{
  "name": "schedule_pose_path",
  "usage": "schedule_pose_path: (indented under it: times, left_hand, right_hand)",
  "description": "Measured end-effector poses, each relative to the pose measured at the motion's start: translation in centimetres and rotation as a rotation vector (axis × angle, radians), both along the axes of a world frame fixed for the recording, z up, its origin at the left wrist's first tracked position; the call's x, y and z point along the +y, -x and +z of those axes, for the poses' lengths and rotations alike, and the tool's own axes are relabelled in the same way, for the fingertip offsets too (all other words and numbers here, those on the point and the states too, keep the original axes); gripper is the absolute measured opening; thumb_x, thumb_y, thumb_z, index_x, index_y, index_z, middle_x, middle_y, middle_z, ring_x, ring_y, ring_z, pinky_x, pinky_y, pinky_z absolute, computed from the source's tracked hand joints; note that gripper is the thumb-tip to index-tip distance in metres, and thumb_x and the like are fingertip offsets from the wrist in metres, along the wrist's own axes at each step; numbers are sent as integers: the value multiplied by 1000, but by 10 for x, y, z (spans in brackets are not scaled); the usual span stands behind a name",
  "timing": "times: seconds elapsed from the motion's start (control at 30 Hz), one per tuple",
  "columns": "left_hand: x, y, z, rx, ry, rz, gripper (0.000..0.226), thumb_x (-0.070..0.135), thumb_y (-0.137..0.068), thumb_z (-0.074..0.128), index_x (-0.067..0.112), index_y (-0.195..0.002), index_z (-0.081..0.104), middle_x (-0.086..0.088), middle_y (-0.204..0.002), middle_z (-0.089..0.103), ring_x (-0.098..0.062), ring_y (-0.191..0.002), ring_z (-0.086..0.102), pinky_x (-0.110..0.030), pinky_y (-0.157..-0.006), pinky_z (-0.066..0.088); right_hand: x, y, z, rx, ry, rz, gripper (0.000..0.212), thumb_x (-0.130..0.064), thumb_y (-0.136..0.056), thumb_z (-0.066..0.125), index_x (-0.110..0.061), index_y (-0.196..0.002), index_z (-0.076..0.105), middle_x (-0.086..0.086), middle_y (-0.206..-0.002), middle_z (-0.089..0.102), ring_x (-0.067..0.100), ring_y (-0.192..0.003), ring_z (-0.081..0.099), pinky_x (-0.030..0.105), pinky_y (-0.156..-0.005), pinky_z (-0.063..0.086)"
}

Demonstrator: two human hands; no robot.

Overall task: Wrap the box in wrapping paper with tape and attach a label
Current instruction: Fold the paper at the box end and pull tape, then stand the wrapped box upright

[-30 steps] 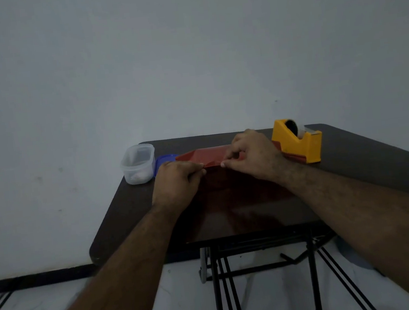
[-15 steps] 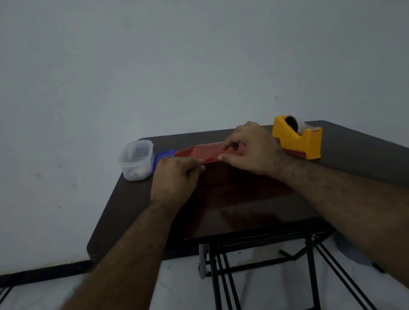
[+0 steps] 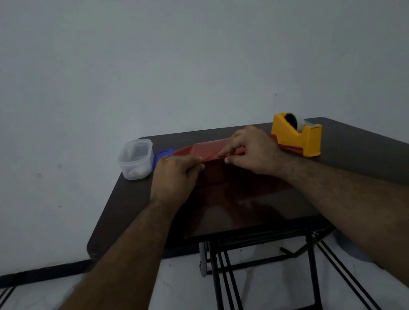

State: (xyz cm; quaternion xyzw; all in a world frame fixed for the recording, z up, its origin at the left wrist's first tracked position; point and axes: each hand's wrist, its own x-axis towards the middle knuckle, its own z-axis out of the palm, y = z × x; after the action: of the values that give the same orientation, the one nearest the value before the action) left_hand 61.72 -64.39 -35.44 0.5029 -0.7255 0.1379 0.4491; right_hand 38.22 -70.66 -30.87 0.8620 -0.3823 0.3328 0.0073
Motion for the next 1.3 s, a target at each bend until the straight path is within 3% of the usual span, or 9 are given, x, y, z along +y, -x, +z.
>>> schedule_pose_path:
  times: [0.2,0.33,0.53,0.63,0.77,1.0,1.07,1.17,1.3]
  left_hand:
    - [4,2,2,-16,-7,7,17,27,-92,77,20,-106,84,6,-99,81,-12,-89,75,-22,-88,50]
    - [9,4,5,16,-26,22,21,29,-91,78,20,-109,83,5,-105,81,-12,-96,75,-18,-90,47]
    - [16,5,7,207,-72,70,39,41,-86,83,17,-116,79,3,-111,79,-13,-104,70,-27,-94,53]
    - [17,8,14,133,-107,50,34,33,-86,83,20,-118,80,5,-114,78,-13,-107,69,-24,-93,49]
    - [14,11,20,29,-121,70,15,27,-87,77,25,-101,83,8,-97,80,-16,-92,71,-36,-88,56]
    - [13,16,55,-22,-125,69,20,35,-85,67,25,-91,83,7,-85,79,-16,-80,71,-35,-77,57]
    - [12,25,79,-21,-80,93,20,34,-83,69,25,-91,84,6,-88,81,-16,-83,74,-29,-78,56]
    - [5,46,120,-27,-165,127,20,35,-78,67,30,-88,84,9,-91,80,-13,-89,73,-30,-87,57]
    - [2,68,174,-230,-321,130,19,30,-79,69,31,-91,83,11,-92,79,-13,-90,72,-38,-88,61]
  right_hand:
    - [12,2,2,25,-21,-62,48,-10,-72,67,-41,-106,83,-9,-103,68,21,-105,55,41,-91,49]
    - [24,13,1,38,37,-145,40,-26,-70,62,-34,-105,80,-8,-109,67,19,-106,55,46,-91,50]
    - [27,27,-8,315,200,-205,56,-54,-89,64,-25,-137,67,-6,-136,68,21,-132,58,47,-109,43]
    - [23,13,-11,269,237,-161,54,-54,-96,58,-22,-139,68,-4,-138,69,19,-132,60,45,-110,44]
    - [21,-5,-13,216,192,-145,45,-45,-96,70,-24,-136,70,-5,-137,71,15,-131,63,40,-112,41]
    - [15,1,-7,5,268,-115,41,-42,-96,68,-24,-132,73,-5,-124,76,19,-113,70,41,-105,46]
    - [18,4,-2,-15,288,-87,65,-57,-90,67,-20,-144,63,-2,-130,73,21,-114,68,41,-104,47]
    - [22,5,2,113,267,-76,116,-77,-68,73,-13,-159,40,6,-150,57,25,-135,53,44,-114,42]
    - [14,7,10,-221,247,-53,88,-34,-69,89,-10,-146,55,8,-135,65,30,-123,60,45,-105,51]
